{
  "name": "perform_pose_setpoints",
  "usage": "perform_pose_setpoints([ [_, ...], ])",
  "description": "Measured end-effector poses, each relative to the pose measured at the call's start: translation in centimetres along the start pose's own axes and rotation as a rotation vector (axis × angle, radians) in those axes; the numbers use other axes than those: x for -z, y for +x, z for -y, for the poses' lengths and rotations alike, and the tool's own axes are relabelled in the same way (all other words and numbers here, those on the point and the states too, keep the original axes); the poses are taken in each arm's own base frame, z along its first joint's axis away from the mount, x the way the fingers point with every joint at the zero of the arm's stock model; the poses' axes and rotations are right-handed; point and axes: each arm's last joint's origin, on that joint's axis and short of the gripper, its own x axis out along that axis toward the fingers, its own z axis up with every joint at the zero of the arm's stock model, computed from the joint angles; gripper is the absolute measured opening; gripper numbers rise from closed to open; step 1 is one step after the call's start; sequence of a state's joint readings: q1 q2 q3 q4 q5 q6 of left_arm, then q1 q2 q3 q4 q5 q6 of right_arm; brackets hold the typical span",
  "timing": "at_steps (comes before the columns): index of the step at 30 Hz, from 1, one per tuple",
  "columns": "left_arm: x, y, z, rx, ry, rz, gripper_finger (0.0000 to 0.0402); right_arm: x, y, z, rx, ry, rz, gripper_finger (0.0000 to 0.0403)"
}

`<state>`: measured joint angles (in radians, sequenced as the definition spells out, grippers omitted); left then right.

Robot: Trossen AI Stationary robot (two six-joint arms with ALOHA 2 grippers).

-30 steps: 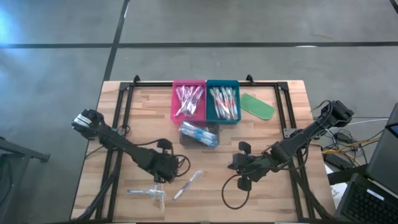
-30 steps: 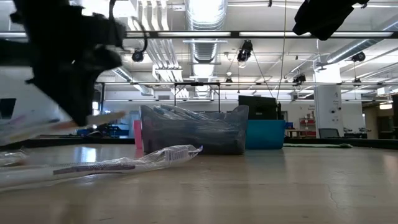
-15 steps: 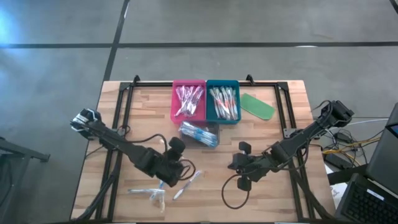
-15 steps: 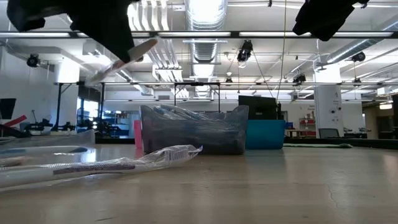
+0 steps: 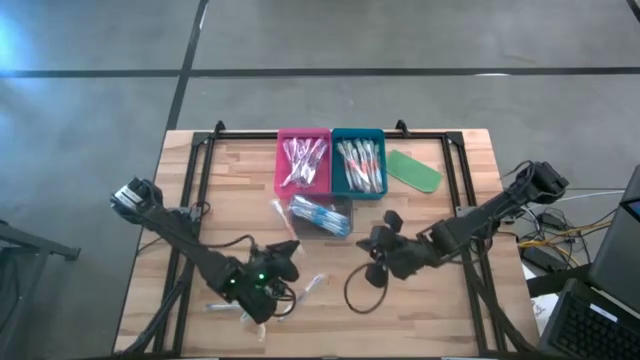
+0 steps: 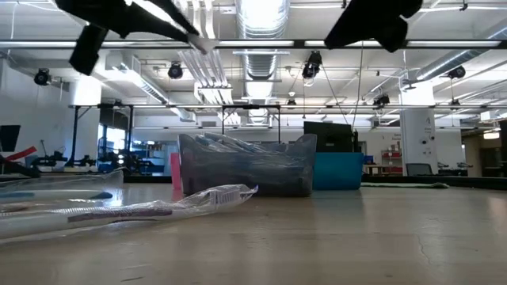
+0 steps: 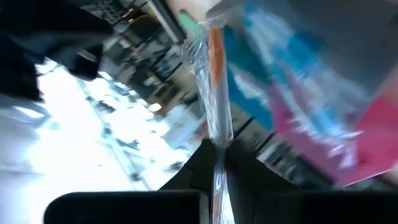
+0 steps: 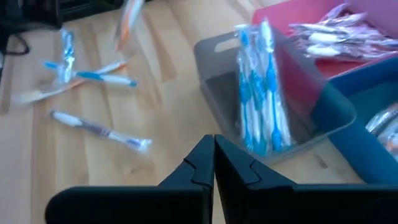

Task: Pick & Place Toothbrushes
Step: Put the orange toothbrush into the blue bin

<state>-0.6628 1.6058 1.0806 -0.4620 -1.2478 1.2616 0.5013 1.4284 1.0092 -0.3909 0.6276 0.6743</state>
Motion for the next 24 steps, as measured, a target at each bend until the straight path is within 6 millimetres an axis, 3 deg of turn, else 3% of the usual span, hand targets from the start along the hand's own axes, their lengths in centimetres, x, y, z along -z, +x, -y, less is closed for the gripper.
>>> perform_pose_setpoints([
  [9,-0.3,1.7,-1.6,-0.074,0.078,0.072,0.0024,-3.1,1.7,0.8,-0.213,0.031,0.05,0.0029],
  [17,-0.2,1.9,-3.5,-0.185,0.103,0.135,0.0024,-5.4,2.8,2.2,-0.427,0.085,0.074,0.0097],
  [24,0.2,2.8,-3.7,-0.191,0.163,0.122,0.0024,-7.0,2.4,1.9,-0.583,0.062,0.187,0.0149],
])
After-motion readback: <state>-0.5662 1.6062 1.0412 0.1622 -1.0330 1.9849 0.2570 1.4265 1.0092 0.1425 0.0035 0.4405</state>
